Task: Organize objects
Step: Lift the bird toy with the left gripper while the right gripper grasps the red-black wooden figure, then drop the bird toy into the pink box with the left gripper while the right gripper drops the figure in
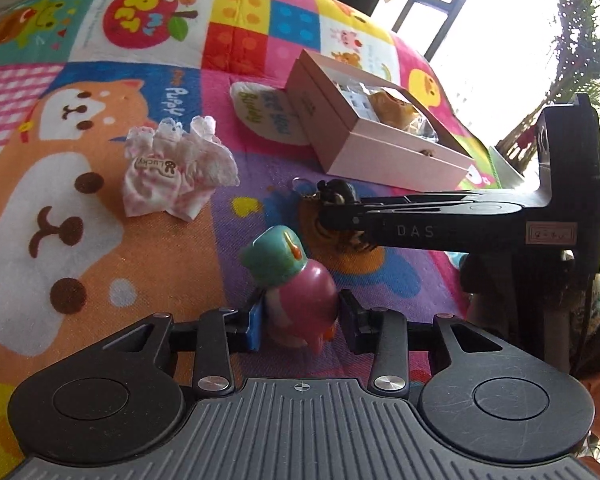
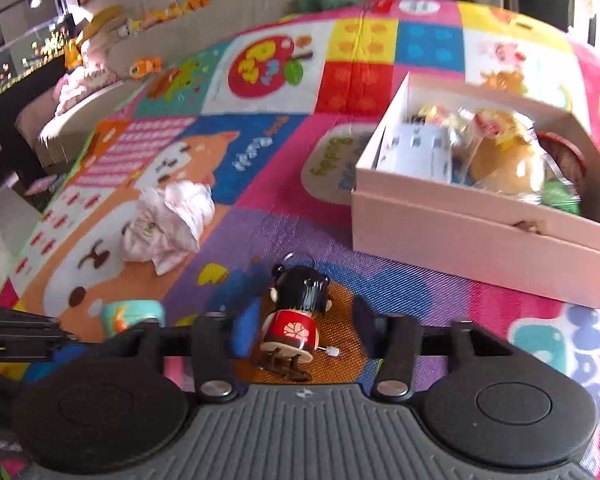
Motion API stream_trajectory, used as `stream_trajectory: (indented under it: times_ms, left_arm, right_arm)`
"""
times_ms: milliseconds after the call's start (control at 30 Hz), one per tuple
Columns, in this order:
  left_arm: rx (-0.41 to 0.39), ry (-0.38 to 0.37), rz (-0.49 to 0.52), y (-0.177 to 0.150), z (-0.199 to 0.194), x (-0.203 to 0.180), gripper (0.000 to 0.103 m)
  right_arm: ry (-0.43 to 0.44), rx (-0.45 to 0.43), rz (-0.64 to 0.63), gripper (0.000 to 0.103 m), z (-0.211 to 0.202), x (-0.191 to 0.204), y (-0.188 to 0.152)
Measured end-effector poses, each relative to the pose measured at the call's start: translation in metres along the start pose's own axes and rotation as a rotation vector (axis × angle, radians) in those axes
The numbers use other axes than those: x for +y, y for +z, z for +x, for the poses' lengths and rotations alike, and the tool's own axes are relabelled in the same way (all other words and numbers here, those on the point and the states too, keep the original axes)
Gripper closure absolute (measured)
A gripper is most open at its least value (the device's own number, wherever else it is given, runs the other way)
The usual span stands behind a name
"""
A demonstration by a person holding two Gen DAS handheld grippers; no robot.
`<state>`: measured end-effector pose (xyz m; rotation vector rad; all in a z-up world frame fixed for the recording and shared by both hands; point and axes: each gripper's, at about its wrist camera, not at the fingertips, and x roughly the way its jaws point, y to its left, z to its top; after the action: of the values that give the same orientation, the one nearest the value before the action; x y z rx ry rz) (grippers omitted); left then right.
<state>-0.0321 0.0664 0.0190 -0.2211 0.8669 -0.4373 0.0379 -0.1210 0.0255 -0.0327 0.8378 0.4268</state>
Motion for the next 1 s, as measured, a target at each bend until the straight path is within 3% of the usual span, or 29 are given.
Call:
stream_trajectory:
  times_ms: [33,133,233,400,467,600,700,833,1000]
  left_arm:
    - [-0.006,0.003,-0.001,0.0,-0.002,-0.001,0.061]
    - [-0.037,-0.004,0.0,0.005,-0.007,-0.004,0.062]
    - [-0.07,-0.019,0.025,0.023,-0.009,-0.016,0.063]
    - [-0.161,-0.044,0.124,0.088,0.002,-0.051,0.063]
    - [-0.191,-0.079,0.114,0.121,0.016,-0.066,0.062]
    - [-0.204,-0.191,-0.035,0.189,0.069,-0.087,0.06]
    - [-0.176,-0.238,-0.192,0.222,0.12,-0.089,0.06]
    - [-0.028,-0.219,-0.384,0.221,0.184,-0.073,0.06]
    - [0.013,-0.201,-0.415,0.211,0.197,-0.055,0.064]
  right_arm:
    - [-0.013,-0.004,-0.014,0.074,-0.002,0.002,-0.001]
    - [0.028,0.004,-0.013,0.074,-0.017,-0.002,-0.007]
    - [0.014,-0.04,0.002,0.075,-0.047,-0.013,-0.018]
    - [-0.048,-0.179,0.056,0.075,-0.11,-0.049,-0.021]
    - [-0.073,-0.244,0.091,0.075,-0.132,-0.065,-0.018]
    - [-0.13,-0.349,0.133,0.075,-0.159,-0.092,-0.011]
    - [-0.142,-0.376,0.168,0.075,-0.165,-0.108,-0.008]
    - [-0.155,-0.368,0.199,0.075,-0.161,-0.122,-0.012]
    - [-0.184,-0.346,0.232,0.075,-0.154,-0.139,-0.015]
